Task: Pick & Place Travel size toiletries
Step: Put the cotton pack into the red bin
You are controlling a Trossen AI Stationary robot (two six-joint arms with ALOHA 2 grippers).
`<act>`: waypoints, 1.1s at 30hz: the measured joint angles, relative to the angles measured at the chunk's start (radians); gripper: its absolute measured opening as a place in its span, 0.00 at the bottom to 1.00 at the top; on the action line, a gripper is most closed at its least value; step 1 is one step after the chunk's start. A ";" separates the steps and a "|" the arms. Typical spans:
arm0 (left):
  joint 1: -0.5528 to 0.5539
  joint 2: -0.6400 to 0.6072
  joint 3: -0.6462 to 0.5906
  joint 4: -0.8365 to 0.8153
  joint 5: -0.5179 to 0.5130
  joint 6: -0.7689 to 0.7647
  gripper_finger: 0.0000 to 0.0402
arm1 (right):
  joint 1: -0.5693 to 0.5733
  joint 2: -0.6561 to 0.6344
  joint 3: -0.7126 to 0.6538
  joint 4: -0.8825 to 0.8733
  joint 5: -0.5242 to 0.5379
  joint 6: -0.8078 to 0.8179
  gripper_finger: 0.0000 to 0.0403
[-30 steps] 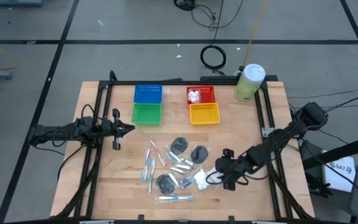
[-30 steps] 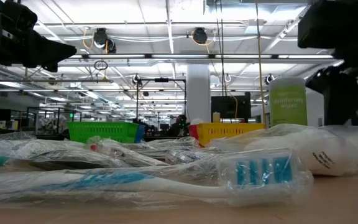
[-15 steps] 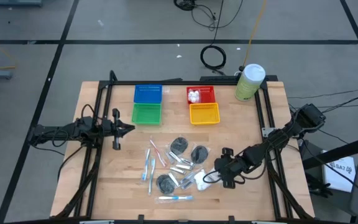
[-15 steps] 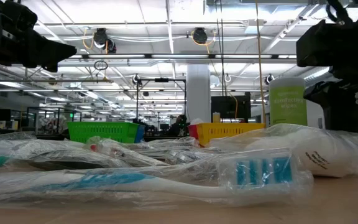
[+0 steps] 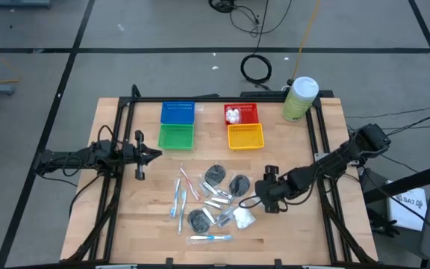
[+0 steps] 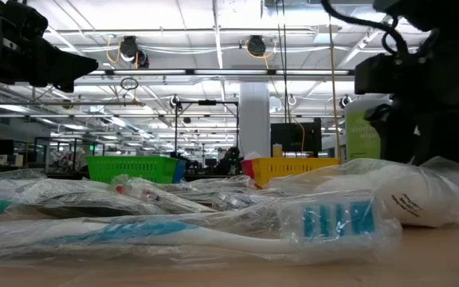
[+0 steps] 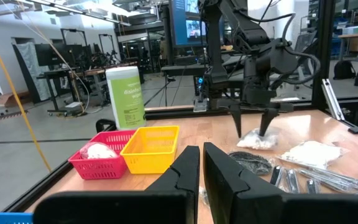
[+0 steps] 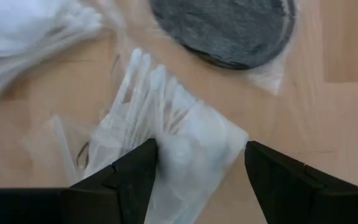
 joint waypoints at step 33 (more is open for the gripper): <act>0.000 0.000 0.000 0.000 0.000 0.000 0.06 | -0.017 0.001 -0.002 0.022 -0.111 -0.002 0.21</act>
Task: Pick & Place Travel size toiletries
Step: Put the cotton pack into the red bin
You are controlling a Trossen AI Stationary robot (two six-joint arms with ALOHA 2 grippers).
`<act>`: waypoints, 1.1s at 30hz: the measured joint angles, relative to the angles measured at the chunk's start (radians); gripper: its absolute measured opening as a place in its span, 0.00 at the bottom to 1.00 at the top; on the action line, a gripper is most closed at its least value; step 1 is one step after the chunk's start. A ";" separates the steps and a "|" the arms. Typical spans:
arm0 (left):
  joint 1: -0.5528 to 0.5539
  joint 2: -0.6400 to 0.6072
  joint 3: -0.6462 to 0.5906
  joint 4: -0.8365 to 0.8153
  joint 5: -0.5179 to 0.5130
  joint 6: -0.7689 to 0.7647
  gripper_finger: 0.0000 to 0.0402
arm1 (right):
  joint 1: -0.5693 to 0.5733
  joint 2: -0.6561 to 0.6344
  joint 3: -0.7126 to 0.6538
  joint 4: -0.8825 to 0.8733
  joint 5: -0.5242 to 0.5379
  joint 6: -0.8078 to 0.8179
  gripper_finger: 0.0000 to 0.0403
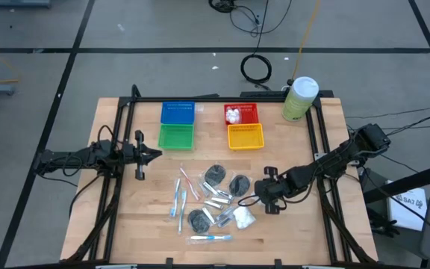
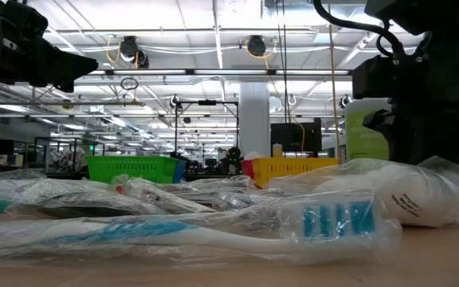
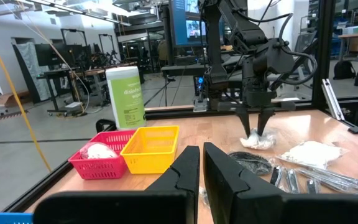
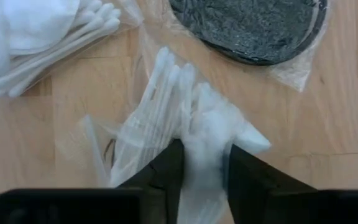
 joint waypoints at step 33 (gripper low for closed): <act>0.000 0.000 0.000 0.000 0.000 0.000 0.06 | 0.001 0.000 -0.001 0.059 -0.055 -0.034 0.06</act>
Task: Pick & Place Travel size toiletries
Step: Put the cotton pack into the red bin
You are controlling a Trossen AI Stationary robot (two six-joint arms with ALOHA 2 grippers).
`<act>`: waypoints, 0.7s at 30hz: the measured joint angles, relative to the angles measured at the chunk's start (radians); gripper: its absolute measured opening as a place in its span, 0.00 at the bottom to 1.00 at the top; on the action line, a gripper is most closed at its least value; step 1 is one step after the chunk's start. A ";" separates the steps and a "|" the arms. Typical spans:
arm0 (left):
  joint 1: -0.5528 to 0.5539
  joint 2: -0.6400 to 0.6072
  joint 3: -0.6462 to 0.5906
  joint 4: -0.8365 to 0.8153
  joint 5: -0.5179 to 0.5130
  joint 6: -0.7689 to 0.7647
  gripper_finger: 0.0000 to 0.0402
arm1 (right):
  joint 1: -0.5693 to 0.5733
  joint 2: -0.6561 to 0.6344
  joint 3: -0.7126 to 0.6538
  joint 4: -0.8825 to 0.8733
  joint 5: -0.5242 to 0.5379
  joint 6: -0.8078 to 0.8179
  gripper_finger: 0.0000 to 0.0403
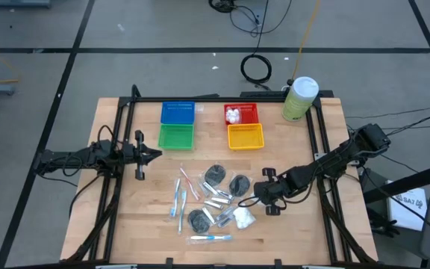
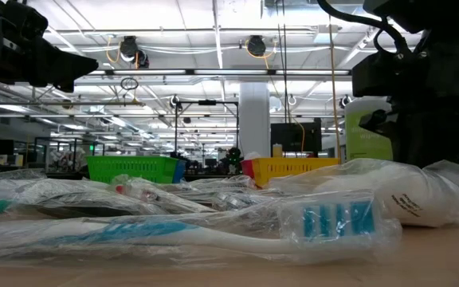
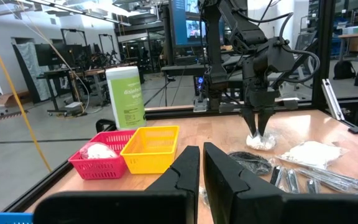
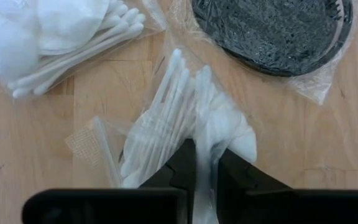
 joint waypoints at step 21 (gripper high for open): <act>0.000 0.000 0.000 0.000 0.000 0.000 0.06 | -0.001 -0.260 -0.002 -0.004 -0.024 -0.022 0.06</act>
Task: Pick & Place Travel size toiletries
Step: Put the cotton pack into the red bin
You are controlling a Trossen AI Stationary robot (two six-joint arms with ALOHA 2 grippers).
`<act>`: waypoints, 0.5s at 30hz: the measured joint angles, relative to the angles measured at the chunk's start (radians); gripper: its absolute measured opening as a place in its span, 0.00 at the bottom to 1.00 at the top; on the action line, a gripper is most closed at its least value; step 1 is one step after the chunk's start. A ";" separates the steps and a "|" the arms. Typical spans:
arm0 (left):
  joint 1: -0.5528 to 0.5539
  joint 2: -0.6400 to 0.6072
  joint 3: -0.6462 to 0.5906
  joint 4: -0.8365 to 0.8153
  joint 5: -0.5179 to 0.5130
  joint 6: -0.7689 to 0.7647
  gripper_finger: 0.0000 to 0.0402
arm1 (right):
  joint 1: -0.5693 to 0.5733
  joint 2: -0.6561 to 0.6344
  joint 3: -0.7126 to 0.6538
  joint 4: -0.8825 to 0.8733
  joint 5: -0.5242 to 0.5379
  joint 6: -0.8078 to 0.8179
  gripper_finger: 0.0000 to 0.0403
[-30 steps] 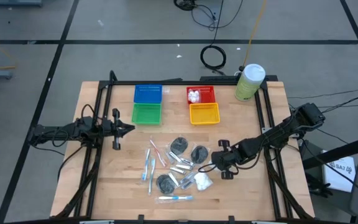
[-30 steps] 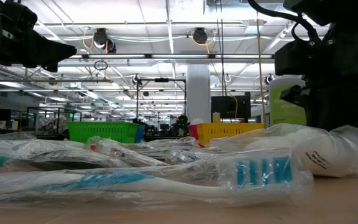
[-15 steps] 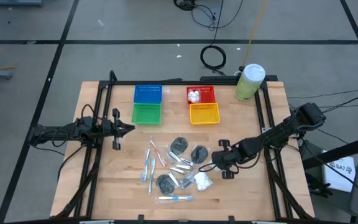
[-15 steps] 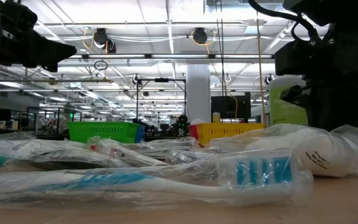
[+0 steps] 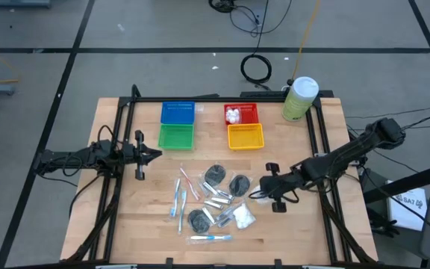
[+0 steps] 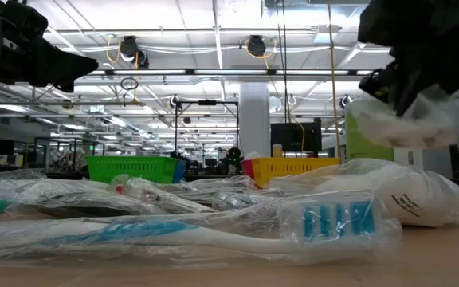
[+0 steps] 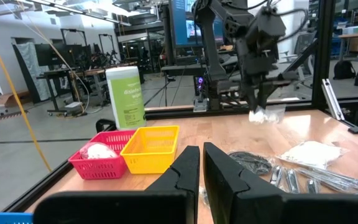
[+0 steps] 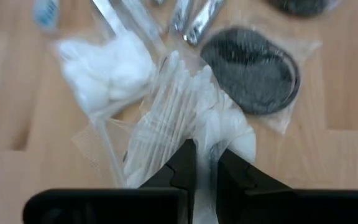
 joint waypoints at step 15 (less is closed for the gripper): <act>0.000 0.000 0.000 0.000 0.000 0.000 0.06 | 0.000 -0.072 0.002 0.001 0.001 0.000 0.06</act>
